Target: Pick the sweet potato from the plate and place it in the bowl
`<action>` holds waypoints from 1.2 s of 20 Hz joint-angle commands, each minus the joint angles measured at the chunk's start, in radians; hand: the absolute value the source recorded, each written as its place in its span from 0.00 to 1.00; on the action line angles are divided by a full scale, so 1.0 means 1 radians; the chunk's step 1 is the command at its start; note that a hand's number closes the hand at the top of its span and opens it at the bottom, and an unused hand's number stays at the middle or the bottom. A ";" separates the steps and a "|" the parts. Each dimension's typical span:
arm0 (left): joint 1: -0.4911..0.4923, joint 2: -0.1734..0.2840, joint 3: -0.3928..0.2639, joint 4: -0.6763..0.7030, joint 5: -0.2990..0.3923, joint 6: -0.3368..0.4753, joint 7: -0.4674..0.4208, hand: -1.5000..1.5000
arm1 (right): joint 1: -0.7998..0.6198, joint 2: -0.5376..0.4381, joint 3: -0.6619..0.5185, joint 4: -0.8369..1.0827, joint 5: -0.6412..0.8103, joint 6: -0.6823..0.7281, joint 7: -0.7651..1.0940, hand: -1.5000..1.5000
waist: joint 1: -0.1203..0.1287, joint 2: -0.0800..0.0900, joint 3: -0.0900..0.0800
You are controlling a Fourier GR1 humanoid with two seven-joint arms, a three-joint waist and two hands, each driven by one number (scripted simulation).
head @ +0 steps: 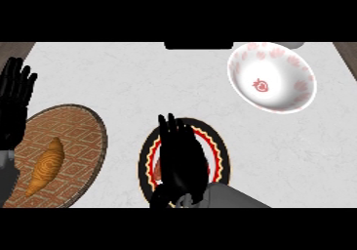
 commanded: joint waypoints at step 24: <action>-0.013 -0.057 0.041 0.003 -0.068 -0.032 0.007 0.50 | 0.066 0.023 0.035 0.194 0.019 -0.083 0.071 0.00 | 0.020 0.008 0.002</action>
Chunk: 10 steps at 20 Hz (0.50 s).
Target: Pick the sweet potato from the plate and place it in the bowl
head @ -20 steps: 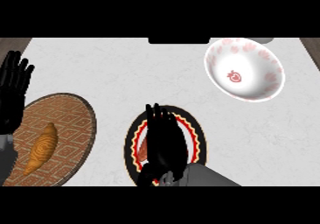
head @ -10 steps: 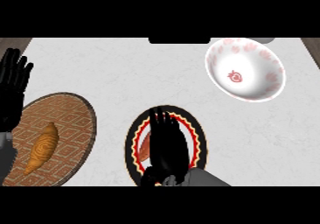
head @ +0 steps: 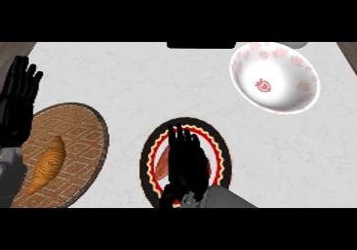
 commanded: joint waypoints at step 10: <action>-0.037 -0.019 0.029 0.039 -0.024 -0.043 0.013 0.50 | -0.060 0.015 0.033 0.208 -0.080 -0.144 0.074 0.00 | 0.007 0.004 0.000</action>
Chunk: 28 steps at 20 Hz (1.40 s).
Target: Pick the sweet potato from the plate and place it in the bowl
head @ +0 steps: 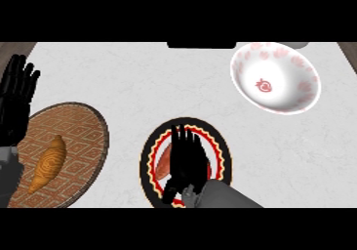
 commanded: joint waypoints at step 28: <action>0.026 -0.043 0.083 -0.035 -0.054 -0.026 0.018 0.50 | 0.025 -0.576 -0.113 0.161 -0.040 0.017 -0.501 1.00 | -0.058 0.024 0.007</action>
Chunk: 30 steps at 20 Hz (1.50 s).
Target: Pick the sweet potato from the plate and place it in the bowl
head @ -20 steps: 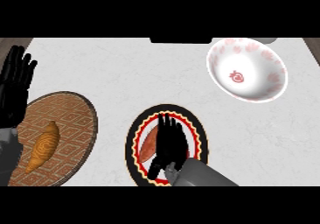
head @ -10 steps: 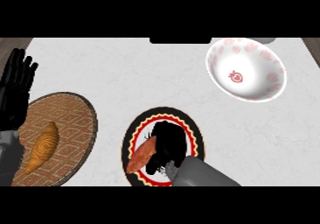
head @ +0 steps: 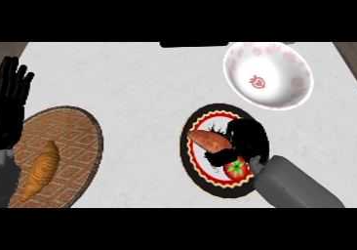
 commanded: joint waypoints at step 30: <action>-0.074 -0.028 -0.041 0.015 -0.016 -0.013 0.008 0.50 | -0.266 -0.894 -0.654 0.659 -0.599 0.677 -1.656 1.00 | 0.089 0.019 -0.001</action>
